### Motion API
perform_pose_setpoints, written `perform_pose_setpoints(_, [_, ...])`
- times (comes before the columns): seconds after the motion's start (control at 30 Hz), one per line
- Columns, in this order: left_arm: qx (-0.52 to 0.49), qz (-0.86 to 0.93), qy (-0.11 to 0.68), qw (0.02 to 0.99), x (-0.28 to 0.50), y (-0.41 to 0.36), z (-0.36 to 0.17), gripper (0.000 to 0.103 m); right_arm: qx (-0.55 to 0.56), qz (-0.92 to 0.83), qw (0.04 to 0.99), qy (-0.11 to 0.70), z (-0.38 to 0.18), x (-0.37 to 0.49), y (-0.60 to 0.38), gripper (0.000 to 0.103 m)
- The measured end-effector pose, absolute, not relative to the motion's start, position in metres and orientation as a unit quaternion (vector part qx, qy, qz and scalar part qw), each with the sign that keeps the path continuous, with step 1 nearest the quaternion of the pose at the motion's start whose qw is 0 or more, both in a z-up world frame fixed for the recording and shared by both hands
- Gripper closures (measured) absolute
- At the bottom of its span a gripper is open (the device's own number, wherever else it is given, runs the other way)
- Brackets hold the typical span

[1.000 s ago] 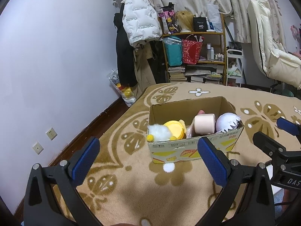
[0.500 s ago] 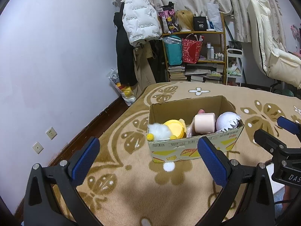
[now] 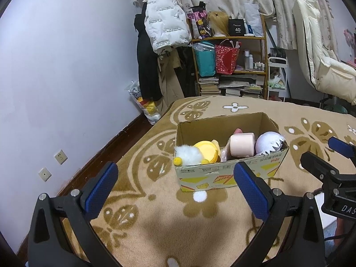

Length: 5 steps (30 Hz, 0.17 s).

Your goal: Organize soft objects

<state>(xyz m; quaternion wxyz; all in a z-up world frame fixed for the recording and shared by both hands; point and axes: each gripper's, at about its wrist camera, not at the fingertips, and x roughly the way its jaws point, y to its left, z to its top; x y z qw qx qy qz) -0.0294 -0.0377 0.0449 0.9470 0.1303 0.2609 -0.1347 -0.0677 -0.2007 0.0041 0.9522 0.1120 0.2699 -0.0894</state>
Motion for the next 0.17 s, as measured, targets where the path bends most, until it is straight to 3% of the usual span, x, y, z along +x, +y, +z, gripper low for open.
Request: perform_pose_setpoints(0.17, [0.135, -0.136, 0.262, 0.946, -0.0302, -0.0392, 0.0445, 0.000, 0.112, -0.090, 0.952, 0.270, 0.0039, -0.0674, -0.2005, 0.000])
